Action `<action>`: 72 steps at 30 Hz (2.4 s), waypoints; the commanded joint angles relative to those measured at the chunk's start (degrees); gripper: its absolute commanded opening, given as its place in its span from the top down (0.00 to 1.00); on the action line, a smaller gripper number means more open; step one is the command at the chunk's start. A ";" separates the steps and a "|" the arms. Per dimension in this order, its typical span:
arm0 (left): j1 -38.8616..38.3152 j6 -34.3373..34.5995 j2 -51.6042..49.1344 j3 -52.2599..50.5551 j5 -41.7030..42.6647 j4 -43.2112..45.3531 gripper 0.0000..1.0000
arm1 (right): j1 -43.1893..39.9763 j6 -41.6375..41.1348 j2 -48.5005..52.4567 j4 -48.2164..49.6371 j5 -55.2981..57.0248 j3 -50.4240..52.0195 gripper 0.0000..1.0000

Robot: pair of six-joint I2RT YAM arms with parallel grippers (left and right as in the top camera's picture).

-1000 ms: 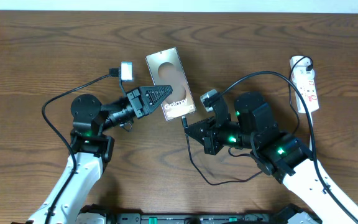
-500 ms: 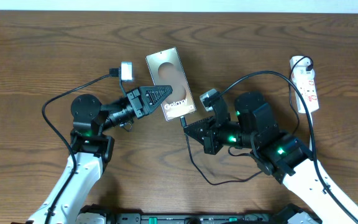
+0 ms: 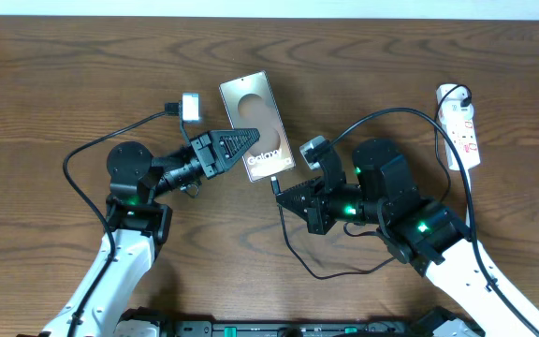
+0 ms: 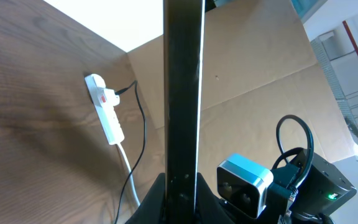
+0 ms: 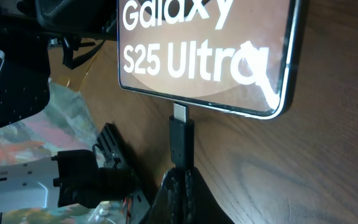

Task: Plug charger to phone and switch on socket
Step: 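Align the plug tip under the phone's bottom port with the right gripper, then push the plug up into the phone's port with the right gripper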

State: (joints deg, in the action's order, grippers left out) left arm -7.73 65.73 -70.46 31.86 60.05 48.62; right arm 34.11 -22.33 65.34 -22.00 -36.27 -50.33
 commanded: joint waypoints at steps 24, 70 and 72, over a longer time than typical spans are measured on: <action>-0.02 -3.13 0.46 1.79 3.17 1.01 0.92 | 0.44 1.40 0.02 1.01 3.02 -0.50 0.99; -0.02 -7.65 0.46 1.79 -3.13 -3.56 0.93 | 5.29 2.84 0.04 -1.64 9.18 -0.50 0.71; -0.02 -7.63 0.46 1.79 -2.95 -3.56 0.93 | 6.45 2.82 0.04 -1.05 14.53 -0.50 0.75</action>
State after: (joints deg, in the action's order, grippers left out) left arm -7.62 59.48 -70.52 32.64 57.89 44.29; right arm 38.96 -20.34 65.52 -23.70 -30.76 -49.89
